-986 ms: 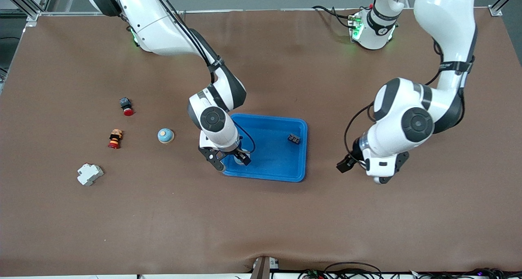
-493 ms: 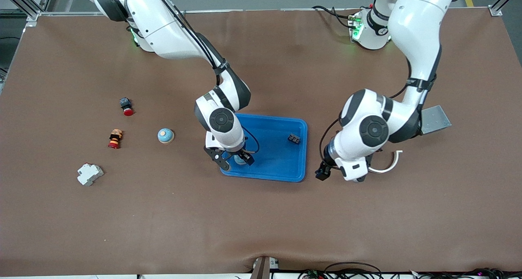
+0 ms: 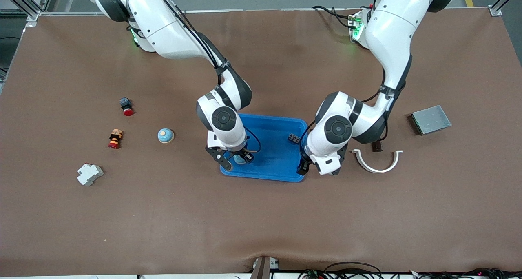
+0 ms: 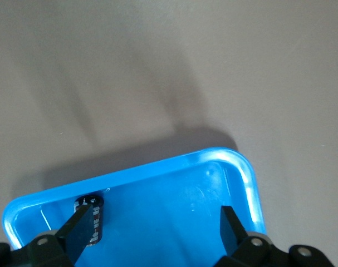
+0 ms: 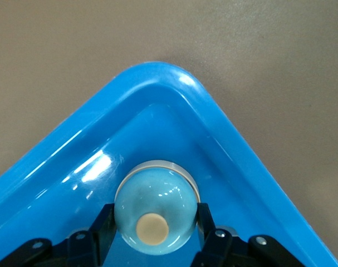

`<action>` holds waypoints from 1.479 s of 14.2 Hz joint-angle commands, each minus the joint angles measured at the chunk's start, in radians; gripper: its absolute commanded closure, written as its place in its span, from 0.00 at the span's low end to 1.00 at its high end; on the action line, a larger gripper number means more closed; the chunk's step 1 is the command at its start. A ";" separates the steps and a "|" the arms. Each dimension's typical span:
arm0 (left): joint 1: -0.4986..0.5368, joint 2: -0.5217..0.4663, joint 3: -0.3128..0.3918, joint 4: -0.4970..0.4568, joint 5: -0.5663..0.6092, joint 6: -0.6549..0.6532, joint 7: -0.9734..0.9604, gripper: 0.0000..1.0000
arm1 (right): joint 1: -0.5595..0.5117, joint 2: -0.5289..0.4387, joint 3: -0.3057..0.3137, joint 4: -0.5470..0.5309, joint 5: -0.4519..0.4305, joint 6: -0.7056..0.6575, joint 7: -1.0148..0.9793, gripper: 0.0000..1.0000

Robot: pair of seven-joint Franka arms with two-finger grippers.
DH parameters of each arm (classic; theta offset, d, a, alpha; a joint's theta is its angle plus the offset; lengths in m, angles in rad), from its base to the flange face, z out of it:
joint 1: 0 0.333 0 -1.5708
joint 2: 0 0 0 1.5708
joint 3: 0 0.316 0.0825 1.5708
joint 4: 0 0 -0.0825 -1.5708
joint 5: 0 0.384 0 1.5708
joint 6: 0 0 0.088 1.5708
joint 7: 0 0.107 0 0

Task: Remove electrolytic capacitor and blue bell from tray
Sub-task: 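Return both grippers to the tray and grasp the remaining bell and capacitor, then carry the bell with the right gripper while the left gripper carries the capacitor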

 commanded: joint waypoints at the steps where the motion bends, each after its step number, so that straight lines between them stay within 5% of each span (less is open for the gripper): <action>1: -0.037 0.019 0.010 0.023 0.026 -0.001 -0.046 0.00 | 0.001 0.017 -0.008 0.037 -0.012 -0.006 0.029 1.00; 5: -0.072 0.027 0.010 0.020 0.029 0.000 -0.082 0.00 | 0.005 -0.004 -0.007 0.059 -0.006 -0.055 0.035 1.00; 8: -0.089 0.036 0.009 0.002 0.030 -0.001 -0.103 0.00 | -0.008 -0.024 -0.008 0.130 0.000 -0.235 0.014 1.00; 13: -0.101 0.062 0.010 -0.003 0.046 -0.009 -0.114 0.00 | -0.129 -0.119 -0.002 0.112 0.014 -0.314 -0.187 1.00; 21: -0.103 0.070 0.010 -0.038 0.069 -0.012 -0.113 0.00 | -0.396 -0.346 0.000 -0.225 0.085 -0.245 -0.715 1.00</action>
